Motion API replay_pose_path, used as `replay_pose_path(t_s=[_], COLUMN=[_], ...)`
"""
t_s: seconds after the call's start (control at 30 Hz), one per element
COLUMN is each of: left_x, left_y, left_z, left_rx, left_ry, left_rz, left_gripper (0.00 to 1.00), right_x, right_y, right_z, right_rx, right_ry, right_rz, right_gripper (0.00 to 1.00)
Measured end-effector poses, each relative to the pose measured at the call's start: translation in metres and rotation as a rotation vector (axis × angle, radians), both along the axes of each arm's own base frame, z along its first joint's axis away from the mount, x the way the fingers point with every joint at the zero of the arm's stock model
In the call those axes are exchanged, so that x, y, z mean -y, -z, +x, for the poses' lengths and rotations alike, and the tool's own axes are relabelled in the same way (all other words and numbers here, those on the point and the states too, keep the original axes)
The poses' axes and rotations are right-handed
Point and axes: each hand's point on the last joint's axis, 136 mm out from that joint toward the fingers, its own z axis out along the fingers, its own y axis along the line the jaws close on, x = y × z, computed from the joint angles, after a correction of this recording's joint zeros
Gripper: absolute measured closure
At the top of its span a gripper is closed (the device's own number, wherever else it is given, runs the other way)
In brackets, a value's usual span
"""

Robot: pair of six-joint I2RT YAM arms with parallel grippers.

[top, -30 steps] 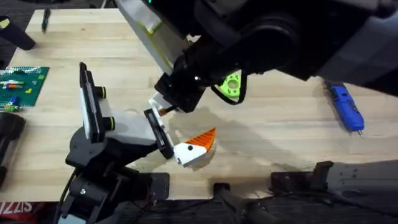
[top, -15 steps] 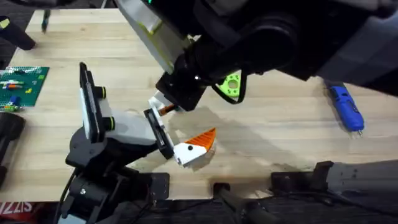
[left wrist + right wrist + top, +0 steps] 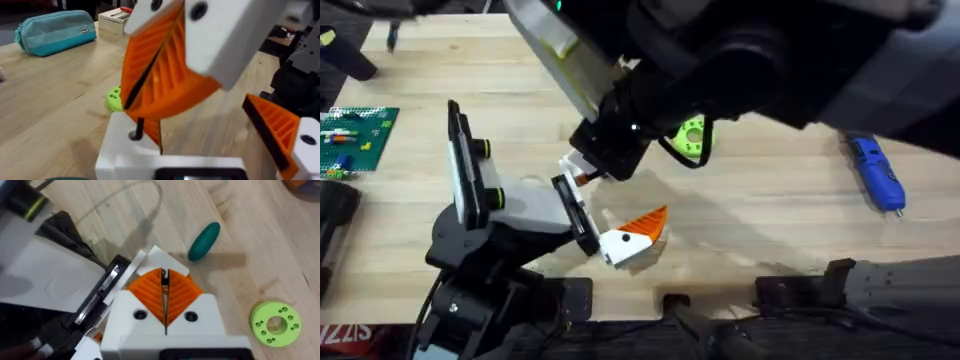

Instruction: Pick up the gripper from the table and insert it into the empty holder that is missing its gripper. Then pick up a screw, insert it into the mounting hole, and use the screwdriver to tighten it. Finally, clean up the table by picking up the vegetable and placing it into the bucket.

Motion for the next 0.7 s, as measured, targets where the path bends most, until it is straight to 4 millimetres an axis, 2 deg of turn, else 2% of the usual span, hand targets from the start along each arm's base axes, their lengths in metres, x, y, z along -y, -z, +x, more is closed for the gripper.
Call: replay_pose_path(t_s=[0.1, 0.7], left_x=[-0.0001, -0.0001], left_y=[0.0002, 0.0002], left_z=[0.0002, 0.0002], left_rx=[-0.006, -0.008], left_ry=[-0.002, -0.002], left_rz=[-0.002, -0.004], left_gripper=[0.015, 0.014], right_x=[-0.0010, -0.0008], right_y=[0.0063, 0.0064], right_z=[0.0009, 0.0011], right_rx=[-0.009, -0.009], right_ry=[0.001, 0.001], right_rz=[-0.015, -0.015], right_gripper=[0.988, 0.988])
